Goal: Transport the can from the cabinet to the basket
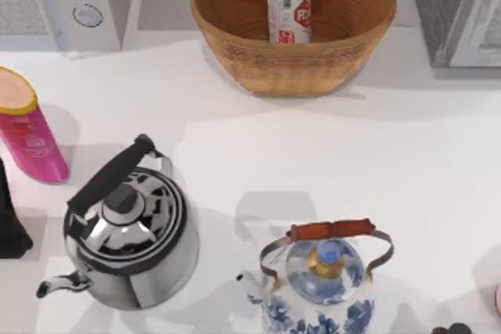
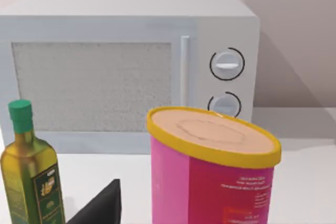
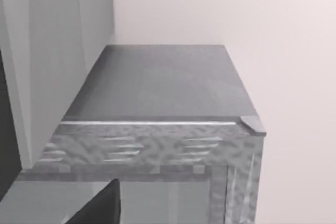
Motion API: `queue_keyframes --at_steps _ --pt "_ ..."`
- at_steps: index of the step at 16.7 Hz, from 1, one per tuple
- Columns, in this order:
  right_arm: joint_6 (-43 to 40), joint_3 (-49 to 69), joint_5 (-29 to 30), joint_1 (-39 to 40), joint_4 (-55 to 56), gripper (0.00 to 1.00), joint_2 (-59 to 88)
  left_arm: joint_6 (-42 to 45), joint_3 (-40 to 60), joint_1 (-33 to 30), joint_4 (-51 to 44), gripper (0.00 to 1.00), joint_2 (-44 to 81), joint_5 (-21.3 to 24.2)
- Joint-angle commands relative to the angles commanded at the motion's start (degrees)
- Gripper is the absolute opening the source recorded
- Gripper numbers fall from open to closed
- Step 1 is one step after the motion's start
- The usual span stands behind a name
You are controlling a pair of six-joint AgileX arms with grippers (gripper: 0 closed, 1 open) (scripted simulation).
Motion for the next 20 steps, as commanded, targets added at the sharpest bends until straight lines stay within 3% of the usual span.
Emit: queue_keyframes --at_steps 7,10,14,20 --pt "0.0 0.4 0.6 0.4 -0.1 1.0 0.1 0.0 0.0 0.0 0.0 1.0 0.0 0.0" --pt "0.0 1.0 5.7 5.7 -0.4 1.0 0.2 0.0 0.0 0.0 0.0 1.0 0.0 0.0" --pt "-0.1 2.0 20.2 20.1 -1.2 1.0 0.6 0.0 0.0 0.0 0.0 1.0 0.0 0.0" --pt "-0.3 1.9 51.5 51.4 -2.6 1.0 0.1 0.0 0.0 0.0 0.0 1.0 0.0 0.0"
